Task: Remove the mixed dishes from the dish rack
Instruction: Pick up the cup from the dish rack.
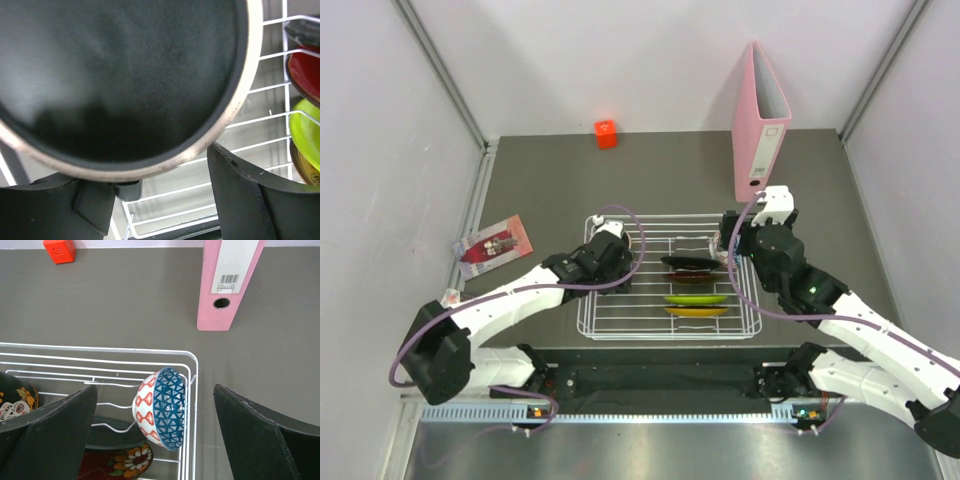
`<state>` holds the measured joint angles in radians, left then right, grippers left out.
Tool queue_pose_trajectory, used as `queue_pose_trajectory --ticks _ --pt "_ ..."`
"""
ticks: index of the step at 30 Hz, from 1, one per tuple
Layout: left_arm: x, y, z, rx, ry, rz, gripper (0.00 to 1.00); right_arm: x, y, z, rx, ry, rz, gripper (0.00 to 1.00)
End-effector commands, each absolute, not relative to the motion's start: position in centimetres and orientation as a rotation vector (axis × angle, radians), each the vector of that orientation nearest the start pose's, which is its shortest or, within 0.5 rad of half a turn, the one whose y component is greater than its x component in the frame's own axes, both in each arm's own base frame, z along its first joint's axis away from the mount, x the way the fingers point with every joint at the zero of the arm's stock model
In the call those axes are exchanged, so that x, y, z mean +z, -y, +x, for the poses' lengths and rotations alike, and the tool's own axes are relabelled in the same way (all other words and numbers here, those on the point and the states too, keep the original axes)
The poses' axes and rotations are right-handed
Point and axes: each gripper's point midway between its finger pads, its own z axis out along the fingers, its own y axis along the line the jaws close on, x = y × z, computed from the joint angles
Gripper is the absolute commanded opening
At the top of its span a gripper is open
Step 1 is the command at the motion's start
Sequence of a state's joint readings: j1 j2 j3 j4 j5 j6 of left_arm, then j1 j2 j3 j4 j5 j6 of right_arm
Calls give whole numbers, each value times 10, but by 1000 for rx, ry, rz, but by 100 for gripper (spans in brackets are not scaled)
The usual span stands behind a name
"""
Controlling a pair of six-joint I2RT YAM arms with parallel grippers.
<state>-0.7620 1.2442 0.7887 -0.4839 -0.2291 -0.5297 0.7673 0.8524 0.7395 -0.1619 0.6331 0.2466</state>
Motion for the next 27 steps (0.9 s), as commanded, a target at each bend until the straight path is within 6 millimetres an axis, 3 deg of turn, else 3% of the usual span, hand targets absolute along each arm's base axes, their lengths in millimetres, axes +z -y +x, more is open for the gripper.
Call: queue_pose_trajectory --ticks 1,9,19,22,24,26,27 --pt "74 189 229 -235 -2503 176 72 258 -145 278 205 -1751 -14 100" --pt "60 182 224 -184 -2554 153 62 252 -147 278 206 -1767 -21 100" --pt "57 180 220 -190 -2562 142 40 251 -148 278 208 -1771 -23 100" --pt "57 180 219 -198 -2560 137 29 248 -147 277 205 -1776 -24 100" --pt "59 179 218 -203 -2555 137 16 248 -147 277 206 -1776 -23 100" --pt "62 179 219 -205 -2542 134 11 248 -148 277 207 -1779 -26 100" --pt "63 179 219 -204 -2543 135 4 248 -148 277 208 -1778 -26 100"
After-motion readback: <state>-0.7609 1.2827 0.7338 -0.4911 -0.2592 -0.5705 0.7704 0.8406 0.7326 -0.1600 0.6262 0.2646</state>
